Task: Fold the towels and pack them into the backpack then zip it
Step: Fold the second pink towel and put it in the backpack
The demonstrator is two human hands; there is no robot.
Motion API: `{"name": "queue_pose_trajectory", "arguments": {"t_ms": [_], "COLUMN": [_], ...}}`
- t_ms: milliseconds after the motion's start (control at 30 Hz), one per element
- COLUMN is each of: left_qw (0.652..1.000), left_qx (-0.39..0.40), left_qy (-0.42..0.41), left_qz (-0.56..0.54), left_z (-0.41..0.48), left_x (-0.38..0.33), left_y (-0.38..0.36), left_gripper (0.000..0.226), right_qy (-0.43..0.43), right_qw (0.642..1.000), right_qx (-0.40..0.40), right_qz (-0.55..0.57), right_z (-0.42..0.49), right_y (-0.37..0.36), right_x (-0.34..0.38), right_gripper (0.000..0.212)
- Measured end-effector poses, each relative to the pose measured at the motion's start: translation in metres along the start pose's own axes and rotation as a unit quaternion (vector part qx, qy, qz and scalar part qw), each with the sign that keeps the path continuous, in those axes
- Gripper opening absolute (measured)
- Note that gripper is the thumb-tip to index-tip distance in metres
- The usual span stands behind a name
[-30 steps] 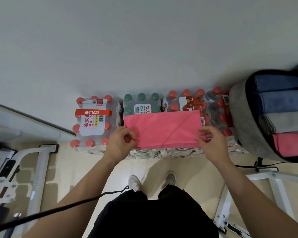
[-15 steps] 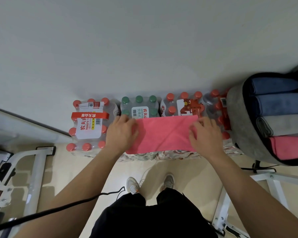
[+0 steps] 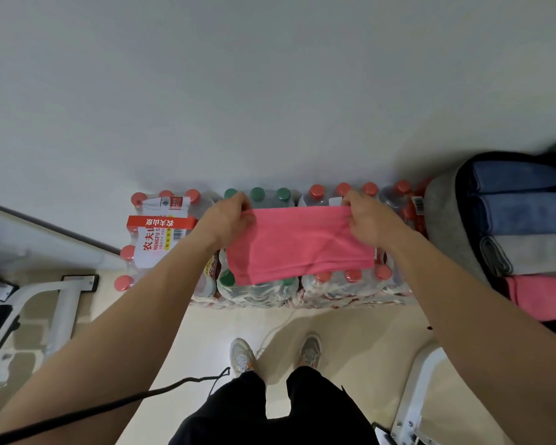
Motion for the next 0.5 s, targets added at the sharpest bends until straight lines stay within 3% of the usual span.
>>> {"name": "queue_pose_trajectory", "arguments": {"t_ms": [133,200,300,400,500], "left_qw": [0.987,0.976,0.979,0.985,0.982], "left_qx": [-0.102,-0.157,-0.137,-0.068,-0.071], "left_qy": [0.006,-0.035,-0.089,-0.063,-0.061], "left_qz": [0.127,0.145,0.121,0.144,0.162], "left_z": [0.003,-0.005,-0.017,-0.028,-0.039], "left_x": [0.0,-0.017,-0.044,-0.032,-0.017], "left_y": [-0.003,-0.014,-0.045,-0.082,-0.097], "left_gripper": [0.028,0.038,0.05,0.067,0.07], "right_qy": [-0.038,-0.003,0.065,0.054,0.047], "right_qw": [0.992,0.984,0.987,0.99,0.99], "right_qx": [-0.1,-0.141,-0.076,-0.008,0.001], "right_qz": [-0.07,-0.105,-0.129,-0.133,-0.133], "right_z": [-0.004,-0.013,-0.019,-0.023,-0.027], "right_y": [0.002,-0.008,-0.041,-0.066,-0.068], "right_x": [0.012,0.027,0.039,0.018,0.0], "right_gripper": [0.059,0.064,0.064,0.07,0.076]}}
Point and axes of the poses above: each hand's wrist, its own z-axis towards the middle knuckle, its own y-axis out of the back of the hand, x = y × z, the point moved 4 cm from there along z, towards the middle knuckle, and after that the axes turned 2 degrees about -z, right-handed, at the moved point
